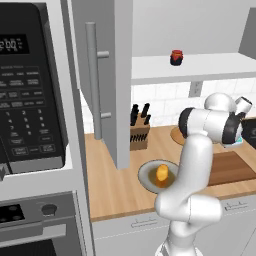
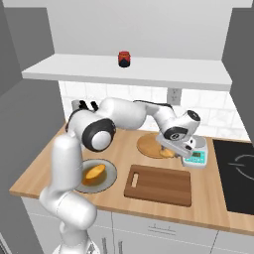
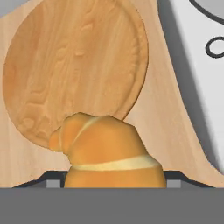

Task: From the different types of pastries on the counter, select a croissant and place it on the cutting board. Then retrieve a jar of jam from the cabinet and place it alongside the croissant on the cutting board.

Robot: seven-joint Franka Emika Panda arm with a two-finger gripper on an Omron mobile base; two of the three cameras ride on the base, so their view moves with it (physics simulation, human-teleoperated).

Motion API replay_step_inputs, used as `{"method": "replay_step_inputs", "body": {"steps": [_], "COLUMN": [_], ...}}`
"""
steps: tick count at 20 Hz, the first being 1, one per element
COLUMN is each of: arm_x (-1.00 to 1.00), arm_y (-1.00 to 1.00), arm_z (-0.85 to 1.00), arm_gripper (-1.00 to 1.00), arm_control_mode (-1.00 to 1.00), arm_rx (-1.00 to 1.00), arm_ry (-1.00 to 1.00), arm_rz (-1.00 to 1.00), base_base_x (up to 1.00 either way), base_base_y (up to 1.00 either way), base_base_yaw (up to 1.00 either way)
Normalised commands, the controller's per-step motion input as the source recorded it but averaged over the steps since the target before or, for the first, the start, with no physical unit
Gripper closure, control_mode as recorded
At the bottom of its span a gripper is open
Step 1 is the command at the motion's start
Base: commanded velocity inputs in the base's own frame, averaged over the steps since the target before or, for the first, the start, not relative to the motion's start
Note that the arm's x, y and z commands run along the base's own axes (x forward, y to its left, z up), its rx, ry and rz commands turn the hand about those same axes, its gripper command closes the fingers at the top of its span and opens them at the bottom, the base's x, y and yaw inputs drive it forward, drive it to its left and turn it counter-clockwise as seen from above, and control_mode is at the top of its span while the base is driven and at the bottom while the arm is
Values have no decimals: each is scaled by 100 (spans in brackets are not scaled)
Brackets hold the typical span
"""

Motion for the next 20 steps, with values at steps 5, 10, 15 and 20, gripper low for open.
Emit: {"method": "replay_step_inputs", "body": {"steps": [5,10,15,20], "arm_x": [-100,-20,-33,-23], "arm_y": [-30,-1,-19,-25], "arm_z": [0,-4,-10,-17], "arm_gripper": [100,100,100,100], "arm_control_mode": [-100,-100,-100,-100], "arm_rx": [6,0,0,-3], "arm_ry": [-3,0,0,0], "arm_rz": [0,0,0,0], "base_base_x": [0,0,0,0], "base_base_y": [0,0,0,0], "base_base_yaw": [0,0,0,0]}}
